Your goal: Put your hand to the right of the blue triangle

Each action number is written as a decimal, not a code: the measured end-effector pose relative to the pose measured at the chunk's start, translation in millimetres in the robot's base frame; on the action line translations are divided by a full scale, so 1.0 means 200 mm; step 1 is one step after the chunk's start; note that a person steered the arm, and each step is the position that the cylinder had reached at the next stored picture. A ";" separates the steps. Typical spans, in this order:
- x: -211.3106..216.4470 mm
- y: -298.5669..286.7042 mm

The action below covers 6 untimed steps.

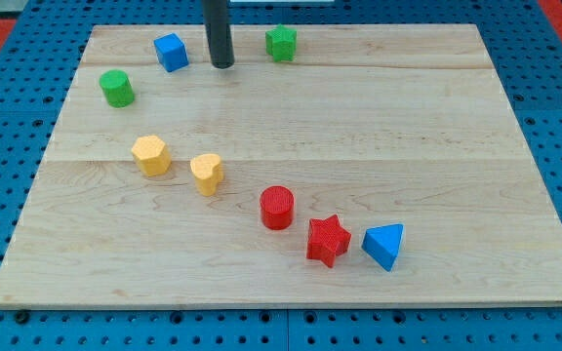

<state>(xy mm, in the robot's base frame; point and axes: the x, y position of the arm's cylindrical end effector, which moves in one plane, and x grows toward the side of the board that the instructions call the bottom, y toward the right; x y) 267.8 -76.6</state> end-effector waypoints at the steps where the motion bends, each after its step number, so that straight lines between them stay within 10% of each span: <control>1: 0.02 0.23; 3: 0.72 1.04; 4: 1.26 1.07; 6: 1.60 1.18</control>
